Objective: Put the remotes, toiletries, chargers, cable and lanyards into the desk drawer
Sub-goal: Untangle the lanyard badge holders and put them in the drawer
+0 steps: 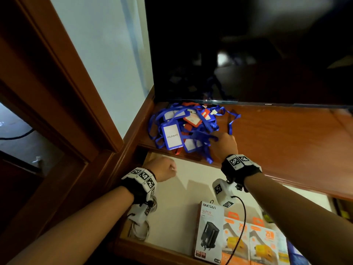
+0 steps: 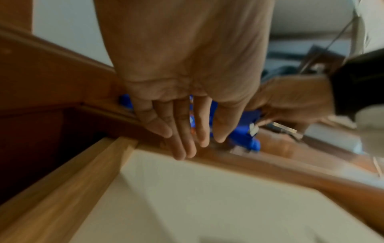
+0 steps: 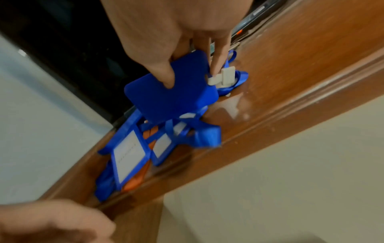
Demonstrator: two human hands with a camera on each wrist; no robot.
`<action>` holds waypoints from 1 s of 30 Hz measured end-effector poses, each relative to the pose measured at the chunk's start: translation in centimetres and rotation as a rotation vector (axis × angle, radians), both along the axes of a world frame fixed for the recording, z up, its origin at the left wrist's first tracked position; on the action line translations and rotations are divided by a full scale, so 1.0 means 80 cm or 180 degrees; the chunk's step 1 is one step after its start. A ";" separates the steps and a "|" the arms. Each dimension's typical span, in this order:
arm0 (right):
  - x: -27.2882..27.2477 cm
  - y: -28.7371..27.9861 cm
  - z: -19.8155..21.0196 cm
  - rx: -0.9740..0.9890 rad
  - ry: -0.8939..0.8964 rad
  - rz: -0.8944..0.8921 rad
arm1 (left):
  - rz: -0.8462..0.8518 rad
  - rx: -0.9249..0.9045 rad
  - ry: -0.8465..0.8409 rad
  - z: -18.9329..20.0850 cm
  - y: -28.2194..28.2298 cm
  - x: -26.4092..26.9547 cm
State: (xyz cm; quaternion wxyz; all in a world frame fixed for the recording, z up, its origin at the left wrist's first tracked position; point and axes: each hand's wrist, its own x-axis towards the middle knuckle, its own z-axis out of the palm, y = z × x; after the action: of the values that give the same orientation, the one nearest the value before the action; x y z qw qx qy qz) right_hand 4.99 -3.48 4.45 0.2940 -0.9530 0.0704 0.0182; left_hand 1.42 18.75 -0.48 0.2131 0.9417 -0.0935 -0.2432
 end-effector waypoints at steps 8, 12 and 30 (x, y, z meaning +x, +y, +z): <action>0.018 -0.017 0.086 0.1659 -0.0463 -0.0449 | 0.0826 -0.1806 -0.0998 0.112 -0.053 0.044; 0.001 -0.012 0.154 0.2648 -0.0781 -0.0334 | 0.0746 -0.2860 -0.0508 0.136 -0.099 0.069; -0.147 -0.183 0.157 0.2765 -0.2008 -0.1427 | 0.0948 -0.1877 -0.0669 0.161 -0.076 0.149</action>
State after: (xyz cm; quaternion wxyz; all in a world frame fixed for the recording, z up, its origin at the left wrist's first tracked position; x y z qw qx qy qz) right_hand -6.78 -18.13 17.03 0.6614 -0.6662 0.1654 -0.3021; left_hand 13.32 12.69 12.44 0.4985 0.8627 -0.0427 -0.0737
